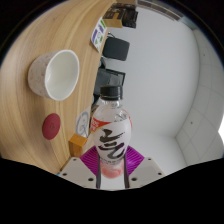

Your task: Pour water

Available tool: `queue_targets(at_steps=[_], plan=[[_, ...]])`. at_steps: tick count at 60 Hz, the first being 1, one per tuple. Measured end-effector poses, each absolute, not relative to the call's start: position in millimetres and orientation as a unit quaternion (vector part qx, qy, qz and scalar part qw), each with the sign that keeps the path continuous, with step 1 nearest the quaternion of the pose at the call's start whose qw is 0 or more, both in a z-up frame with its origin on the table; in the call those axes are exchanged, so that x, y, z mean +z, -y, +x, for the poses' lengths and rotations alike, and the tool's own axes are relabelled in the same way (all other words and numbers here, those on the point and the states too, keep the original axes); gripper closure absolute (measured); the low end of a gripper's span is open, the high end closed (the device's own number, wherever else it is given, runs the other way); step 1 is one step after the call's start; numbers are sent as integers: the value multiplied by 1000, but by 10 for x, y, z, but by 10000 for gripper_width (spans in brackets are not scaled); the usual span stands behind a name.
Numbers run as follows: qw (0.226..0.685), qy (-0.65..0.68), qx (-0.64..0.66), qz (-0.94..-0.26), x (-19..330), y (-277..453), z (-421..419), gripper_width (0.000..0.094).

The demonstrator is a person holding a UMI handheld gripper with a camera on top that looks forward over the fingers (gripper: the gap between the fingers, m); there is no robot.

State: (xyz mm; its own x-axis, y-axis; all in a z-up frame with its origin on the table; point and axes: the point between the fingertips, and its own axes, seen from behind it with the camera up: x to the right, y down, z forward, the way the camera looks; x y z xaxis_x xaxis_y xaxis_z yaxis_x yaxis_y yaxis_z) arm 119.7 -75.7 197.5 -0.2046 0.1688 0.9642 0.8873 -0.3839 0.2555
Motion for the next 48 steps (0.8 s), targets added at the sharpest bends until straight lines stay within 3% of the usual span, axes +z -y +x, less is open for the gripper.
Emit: queue_targets(at_steps=[10, 22, 28, 34, 40, 48], plan=[[215, 551, -654, -471, 1796, 602, 1102, 624], [222, 564, -640, -473, 1721, 536, 1077, 624], [272, 535, -610, -517, 1780, 529, 1079, 625], [352, 472, -553, -590, 1922, 542, 1064, 624], [433, 398, -470, -658, 2069, 514, 1092, 622], [506, 276, -343, -741, 2170, 529, 1202, 622]])
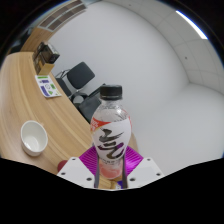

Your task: Pour water

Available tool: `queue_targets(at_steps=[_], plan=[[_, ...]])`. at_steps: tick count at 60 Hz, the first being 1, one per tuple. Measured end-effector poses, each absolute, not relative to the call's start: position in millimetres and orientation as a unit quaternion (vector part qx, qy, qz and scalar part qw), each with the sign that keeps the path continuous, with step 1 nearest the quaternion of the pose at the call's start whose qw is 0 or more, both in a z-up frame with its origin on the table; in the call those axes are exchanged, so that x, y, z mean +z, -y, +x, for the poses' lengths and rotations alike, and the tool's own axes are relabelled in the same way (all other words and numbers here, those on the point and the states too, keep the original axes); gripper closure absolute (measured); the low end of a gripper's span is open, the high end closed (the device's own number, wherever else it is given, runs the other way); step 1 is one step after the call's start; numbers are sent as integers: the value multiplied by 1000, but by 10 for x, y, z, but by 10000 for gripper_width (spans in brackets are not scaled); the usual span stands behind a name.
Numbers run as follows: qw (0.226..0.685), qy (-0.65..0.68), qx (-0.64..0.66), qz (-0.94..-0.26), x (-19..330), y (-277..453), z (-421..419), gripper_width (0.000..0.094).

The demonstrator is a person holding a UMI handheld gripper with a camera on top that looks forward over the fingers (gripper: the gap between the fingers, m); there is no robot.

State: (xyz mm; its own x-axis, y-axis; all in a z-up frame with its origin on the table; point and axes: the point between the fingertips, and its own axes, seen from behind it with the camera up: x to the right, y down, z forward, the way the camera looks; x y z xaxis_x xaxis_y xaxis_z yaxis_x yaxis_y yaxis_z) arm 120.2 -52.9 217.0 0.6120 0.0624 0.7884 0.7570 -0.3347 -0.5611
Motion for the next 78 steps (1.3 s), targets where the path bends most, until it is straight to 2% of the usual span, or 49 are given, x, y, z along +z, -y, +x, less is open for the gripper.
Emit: queue_targets(at_steps=[7, 17, 28, 40, 49, 55, 60, 62, 65, 78], plan=[[550, 177, -198, -792, 2048, 471, 1222, 621], [551, 83, -47, -829, 1533, 346, 1281, 623], [549, 80, 15, -832, 1044, 304, 1167, 622], [525, 66, 42, -848, 566, 307, 1198, 622], [537, 55, 51, -840, 569, 336, 1215, 608], [541, 59, 45, -838, 579, 339, 1209, 508], [521, 60, 41, -850, 515, 384, 1210, 408], [502, 62, 38, -862, 447, 439, 1210, 308], [486, 57, 36, -872, 432, 519, 1229, 83], [480, 22, 0, -877, 902, 1134, 1288, 75]])
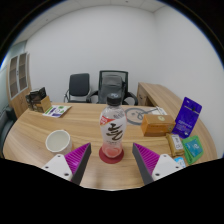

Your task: Pour water

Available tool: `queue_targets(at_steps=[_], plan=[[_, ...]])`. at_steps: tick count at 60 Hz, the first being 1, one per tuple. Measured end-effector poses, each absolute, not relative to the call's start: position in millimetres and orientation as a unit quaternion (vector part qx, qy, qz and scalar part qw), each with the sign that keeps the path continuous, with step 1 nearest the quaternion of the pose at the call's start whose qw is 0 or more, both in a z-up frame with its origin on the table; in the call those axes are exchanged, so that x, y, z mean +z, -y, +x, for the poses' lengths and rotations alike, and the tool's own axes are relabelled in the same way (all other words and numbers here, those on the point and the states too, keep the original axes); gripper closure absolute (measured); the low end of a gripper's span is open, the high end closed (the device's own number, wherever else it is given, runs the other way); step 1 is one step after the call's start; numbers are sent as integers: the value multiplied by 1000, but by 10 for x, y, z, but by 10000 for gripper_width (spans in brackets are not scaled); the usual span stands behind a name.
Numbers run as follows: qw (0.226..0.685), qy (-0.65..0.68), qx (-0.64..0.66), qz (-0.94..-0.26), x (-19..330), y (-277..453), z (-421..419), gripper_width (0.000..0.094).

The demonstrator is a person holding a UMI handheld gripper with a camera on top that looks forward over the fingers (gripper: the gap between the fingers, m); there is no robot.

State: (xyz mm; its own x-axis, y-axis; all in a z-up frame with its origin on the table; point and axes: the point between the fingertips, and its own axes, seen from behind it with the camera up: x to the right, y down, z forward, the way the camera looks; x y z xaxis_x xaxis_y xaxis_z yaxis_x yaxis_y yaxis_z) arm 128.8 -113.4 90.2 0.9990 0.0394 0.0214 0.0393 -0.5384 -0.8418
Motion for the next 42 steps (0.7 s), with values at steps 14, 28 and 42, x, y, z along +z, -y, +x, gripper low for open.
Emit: queue_targets(at_steps=[14, 28, 42], plan=[[472, -16, -34, -881, 1540, 2122, 1048, 78], [466, -31, -65, -882, 1850, 2865, 721, 78], [464, -27, -81, -882, 1923, 3104, 554, 78]])
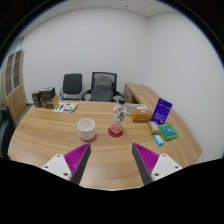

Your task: Pour water

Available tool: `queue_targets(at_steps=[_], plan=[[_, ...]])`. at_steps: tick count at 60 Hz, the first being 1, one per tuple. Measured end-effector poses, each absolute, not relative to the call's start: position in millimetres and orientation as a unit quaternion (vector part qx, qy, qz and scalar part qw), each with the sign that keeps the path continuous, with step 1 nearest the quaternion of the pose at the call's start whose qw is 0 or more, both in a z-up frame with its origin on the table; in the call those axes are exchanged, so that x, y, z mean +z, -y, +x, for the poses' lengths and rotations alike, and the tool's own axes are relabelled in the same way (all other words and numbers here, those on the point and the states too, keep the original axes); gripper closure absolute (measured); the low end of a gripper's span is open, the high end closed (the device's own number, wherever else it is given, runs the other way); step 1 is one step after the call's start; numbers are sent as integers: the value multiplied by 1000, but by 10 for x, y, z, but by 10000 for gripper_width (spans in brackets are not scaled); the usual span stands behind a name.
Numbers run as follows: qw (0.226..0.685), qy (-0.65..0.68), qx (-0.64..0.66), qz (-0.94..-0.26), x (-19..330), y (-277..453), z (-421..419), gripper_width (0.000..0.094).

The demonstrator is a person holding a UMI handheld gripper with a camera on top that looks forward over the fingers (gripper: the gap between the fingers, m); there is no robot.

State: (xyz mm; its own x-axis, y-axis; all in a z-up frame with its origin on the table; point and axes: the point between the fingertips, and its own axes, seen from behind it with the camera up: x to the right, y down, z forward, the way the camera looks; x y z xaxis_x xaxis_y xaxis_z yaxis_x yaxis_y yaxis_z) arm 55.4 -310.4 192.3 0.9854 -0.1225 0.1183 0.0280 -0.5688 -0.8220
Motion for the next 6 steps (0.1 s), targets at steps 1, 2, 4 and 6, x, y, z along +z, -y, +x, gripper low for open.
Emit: queue_targets(at_steps=[1, 2, 4, 6], plan=[[463, -26, -81, -882, 1925, 3109, 544, 79], [463, -27, -81, -882, 1928, 3114, 532, 79], [463, -27, -80, -882, 1941, 3119, 515, 80], [465, -29, -78, -882, 1960, 3116, 501, 78]])
